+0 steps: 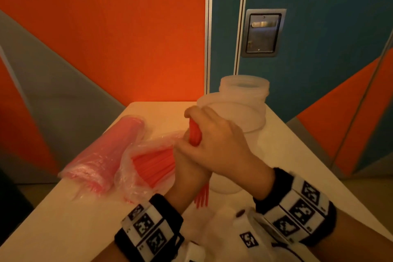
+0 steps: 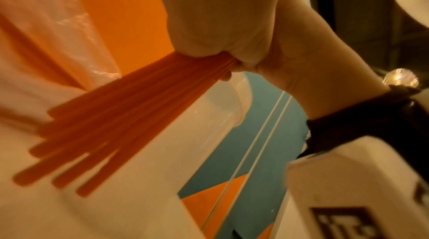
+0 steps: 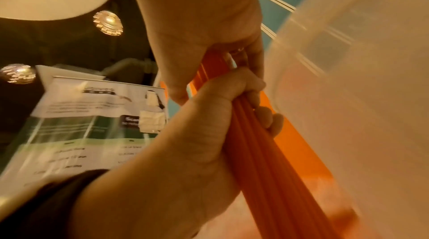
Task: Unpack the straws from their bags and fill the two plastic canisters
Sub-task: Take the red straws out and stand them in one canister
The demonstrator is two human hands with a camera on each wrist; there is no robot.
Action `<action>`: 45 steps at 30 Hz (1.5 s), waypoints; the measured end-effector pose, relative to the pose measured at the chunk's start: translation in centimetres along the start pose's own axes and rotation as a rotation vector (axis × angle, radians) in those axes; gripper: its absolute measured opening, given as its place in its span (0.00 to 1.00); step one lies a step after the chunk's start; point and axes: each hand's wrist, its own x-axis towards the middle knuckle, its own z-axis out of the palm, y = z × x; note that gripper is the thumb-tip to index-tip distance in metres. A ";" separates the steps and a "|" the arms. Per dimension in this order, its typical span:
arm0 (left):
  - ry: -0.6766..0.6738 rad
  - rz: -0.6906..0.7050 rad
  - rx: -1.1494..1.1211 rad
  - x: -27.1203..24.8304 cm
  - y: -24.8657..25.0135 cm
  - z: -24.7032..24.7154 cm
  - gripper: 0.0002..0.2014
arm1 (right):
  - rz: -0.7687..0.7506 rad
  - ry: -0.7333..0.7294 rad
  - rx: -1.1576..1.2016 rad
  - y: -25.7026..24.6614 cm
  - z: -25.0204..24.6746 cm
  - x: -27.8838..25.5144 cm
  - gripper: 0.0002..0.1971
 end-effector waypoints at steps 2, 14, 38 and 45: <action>0.064 0.095 0.054 2.0 2.7 -0.2 0.25 | -0.017 0.090 -0.040 -1.0 -2.3 1.4 0.20; 0.274 0.482 -0.125 12.1 11.1 1.6 0.23 | -0.382 0.777 -0.054 -1.6 -10.9 10.2 0.11; -0.398 -0.071 0.047 8.2 -1.9 -2.2 0.31 | 0.120 -0.611 -0.056 7.4 -3.2 4.9 0.08; -0.384 -0.275 0.051 6.8 -1.5 -0.5 0.17 | 0.349 -1.106 -0.203 7.5 -5.0 5.8 0.12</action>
